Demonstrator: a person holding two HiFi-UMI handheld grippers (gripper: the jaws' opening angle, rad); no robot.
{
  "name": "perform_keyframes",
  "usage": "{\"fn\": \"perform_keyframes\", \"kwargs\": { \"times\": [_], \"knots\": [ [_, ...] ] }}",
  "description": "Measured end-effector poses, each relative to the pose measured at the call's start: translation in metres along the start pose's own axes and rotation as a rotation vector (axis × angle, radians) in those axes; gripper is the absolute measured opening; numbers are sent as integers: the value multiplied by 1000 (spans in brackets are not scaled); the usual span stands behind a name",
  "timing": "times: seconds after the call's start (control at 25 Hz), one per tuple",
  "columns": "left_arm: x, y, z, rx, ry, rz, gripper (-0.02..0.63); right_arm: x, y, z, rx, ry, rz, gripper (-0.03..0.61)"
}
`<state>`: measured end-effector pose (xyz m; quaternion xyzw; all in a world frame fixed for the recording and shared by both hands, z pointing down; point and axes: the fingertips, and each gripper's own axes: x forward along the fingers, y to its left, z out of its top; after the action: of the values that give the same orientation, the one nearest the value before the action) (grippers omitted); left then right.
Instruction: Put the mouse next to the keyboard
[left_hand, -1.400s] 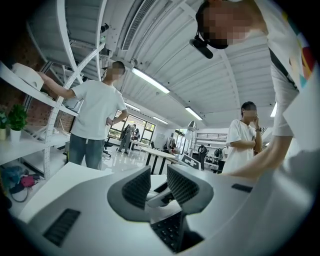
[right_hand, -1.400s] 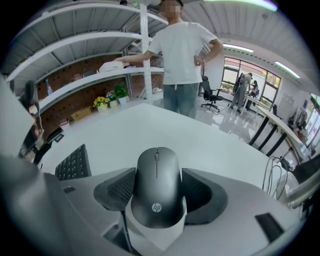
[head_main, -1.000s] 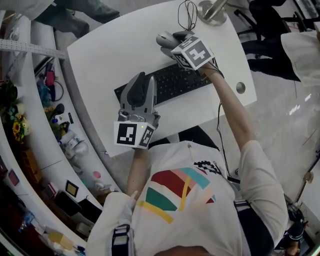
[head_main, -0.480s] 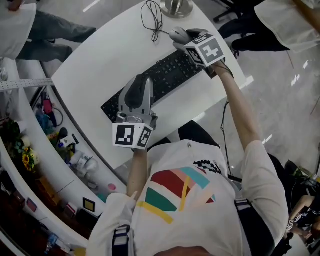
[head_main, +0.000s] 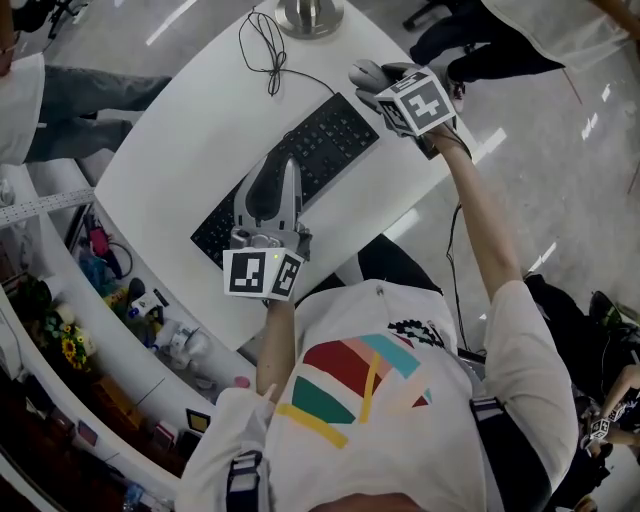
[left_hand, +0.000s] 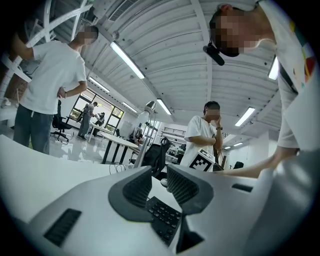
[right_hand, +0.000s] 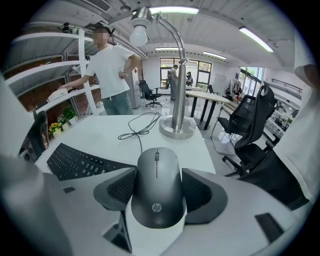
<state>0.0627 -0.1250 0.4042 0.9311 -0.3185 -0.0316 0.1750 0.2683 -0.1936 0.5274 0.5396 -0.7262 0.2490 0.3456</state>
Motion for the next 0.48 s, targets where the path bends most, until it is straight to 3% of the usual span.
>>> {"fn": "perform_keyframes", "kwargs": {
  "times": [0.48],
  "knots": [
    [20, -14, -10, 6, 53, -18, 130, 11, -26, -43, 75, 67, -29, 285]
  ]
}}
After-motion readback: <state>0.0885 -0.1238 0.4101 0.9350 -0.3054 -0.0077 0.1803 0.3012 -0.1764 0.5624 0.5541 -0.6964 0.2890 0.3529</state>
